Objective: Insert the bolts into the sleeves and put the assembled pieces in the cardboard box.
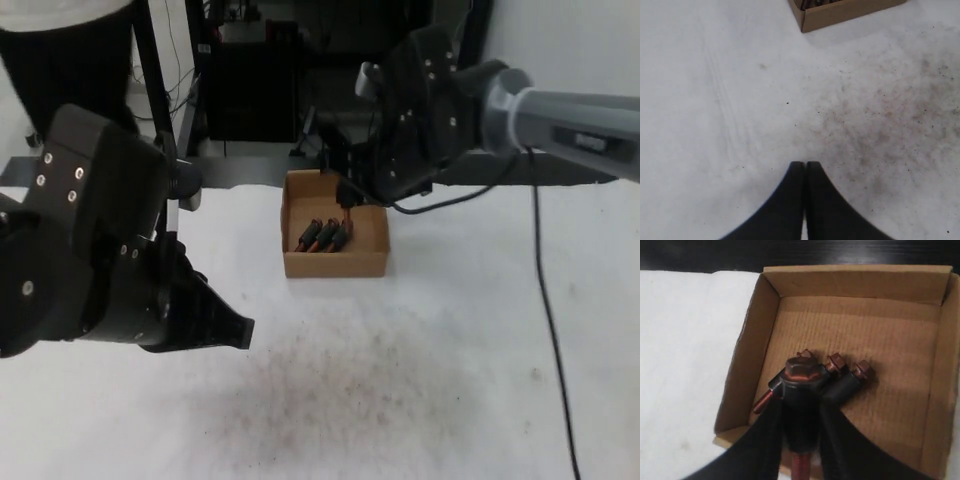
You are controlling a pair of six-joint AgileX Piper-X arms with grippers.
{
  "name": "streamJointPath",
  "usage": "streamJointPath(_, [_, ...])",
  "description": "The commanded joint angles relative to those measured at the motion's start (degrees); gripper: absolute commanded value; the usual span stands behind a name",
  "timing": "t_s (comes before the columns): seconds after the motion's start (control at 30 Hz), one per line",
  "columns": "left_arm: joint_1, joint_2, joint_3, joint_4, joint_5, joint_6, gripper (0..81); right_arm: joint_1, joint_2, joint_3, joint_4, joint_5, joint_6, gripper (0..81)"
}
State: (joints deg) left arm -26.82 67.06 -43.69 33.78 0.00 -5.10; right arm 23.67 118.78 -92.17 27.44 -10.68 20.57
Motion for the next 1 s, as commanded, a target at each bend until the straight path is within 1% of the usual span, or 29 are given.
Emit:
streamJointPath(0.0, [-0.04,-0.06,-0.29,-0.12,-0.33,-0.15,0.2,-0.92,2.56,-4.25,1.51,-0.78,-0.53,0.8])
streamJointPath(0.13, [-0.04,-0.06,-0.29,-0.48,-0.33,-0.06,0.2,-1.66,4.72,-6.90,2.33,-0.58,-0.53,0.8])
streamJointPath(0.3, [-0.04,-0.06,-0.29,-2.71,-0.33,-0.06,0.2,-2.80,4.81,-7.08,1.94,-0.43,-0.53,0.8])
streamJointPath(0.47, [-0.04,-0.06,-0.29,-4.52,-0.33,-0.06,0.2,-3.20,4.81,-7.08,1.89,-3.33,-1.35,0.6])
streamJointPath(0.57, [-0.04,-0.06,-0.29,-4.52,-0.33,-0.06,0.2,-3.20,4.81,-7.08,0.93,-3.40,-1.35,10.4])
streamJointPath(0.7, [-0.04,-0.06,-0.29,-4.52,-0.33,-0.06,0.2,-3.20,4.81,-7.08,-0.10,-3.40,-1.35,31.4])
streamJointPath(0.73, [-0.04,-0.06,-0.29,-4.52,-0.33,-0.06,0.2,-3.20,4.81,-7.08,-0.22,-3.40,-1.35,34.9])
streamJointPath(0.77, [-0.04,-0.06,-0.29,-4.52,-0.33,-0.06,0.2,-3.20,4.81,-7.08,-0.20,-3.40,-1.35,36.3])
streamJointPath(0.83, [-0.04,-0.06,-0.29,-4.52,-0.33,-0.06,0.2,-3.20,4.57,-7.08,-0.20,-3.40,-1.35,35.5])
streamJointPath(0.9, [-0.04,-0.06,-0.29,-4.52,-0.33,-0.06,0.2,-3.20,4.19,-7.08,0.23,-3.40,-1.35,31.9])
streamJointPath(0.97, [-0.04,-0.06,-0.29,-4.52,-0.33,-0.06,0.2,-3.20,3.51,-7.08,1.07,-3.40,-1.35,24.9])
